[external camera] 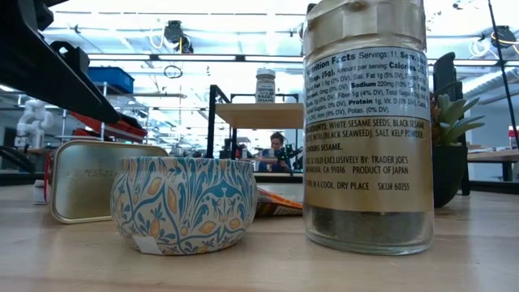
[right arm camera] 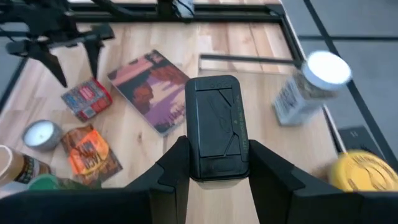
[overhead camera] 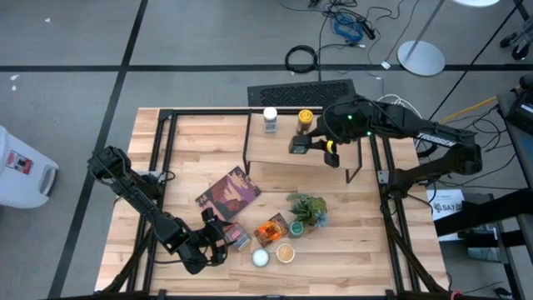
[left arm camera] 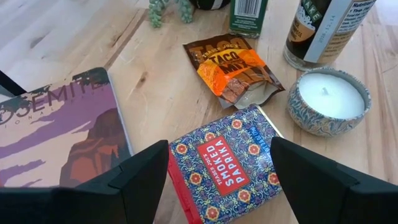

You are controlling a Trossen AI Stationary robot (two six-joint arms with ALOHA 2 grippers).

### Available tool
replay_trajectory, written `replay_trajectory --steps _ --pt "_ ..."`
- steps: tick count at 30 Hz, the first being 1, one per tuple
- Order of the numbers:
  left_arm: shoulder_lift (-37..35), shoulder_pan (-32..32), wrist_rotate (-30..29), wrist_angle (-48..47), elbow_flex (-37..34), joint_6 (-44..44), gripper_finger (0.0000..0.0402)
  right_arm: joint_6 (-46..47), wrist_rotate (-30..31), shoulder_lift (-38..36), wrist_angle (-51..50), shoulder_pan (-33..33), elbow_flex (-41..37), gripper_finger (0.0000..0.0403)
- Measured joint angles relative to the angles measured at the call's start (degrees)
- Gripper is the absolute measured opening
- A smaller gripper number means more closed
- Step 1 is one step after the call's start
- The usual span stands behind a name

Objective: Shelf spices
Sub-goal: Put the black seasoning can on the shelf

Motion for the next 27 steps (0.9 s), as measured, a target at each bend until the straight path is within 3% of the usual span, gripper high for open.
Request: replay_trajectory --steps 14,21,27 --pt "0.0 0.0 0.1 0.0 0.0 0.0 0.029 -0.1 -0.6 0.5 15.4 0.0 -9.2 0.0113" --pt "0.0 0.0 0.1 0.0 0.0 0.0 0.029 -0.1 -0.5 5.6 21.5 -0.2 -9.3 0.0113" --pt "0.0 0.0 0.3 0.2 0.0 -0.1 0.029 -0.7 -0.2 11.6 19.6 -1.7 -5.1 0.0113"
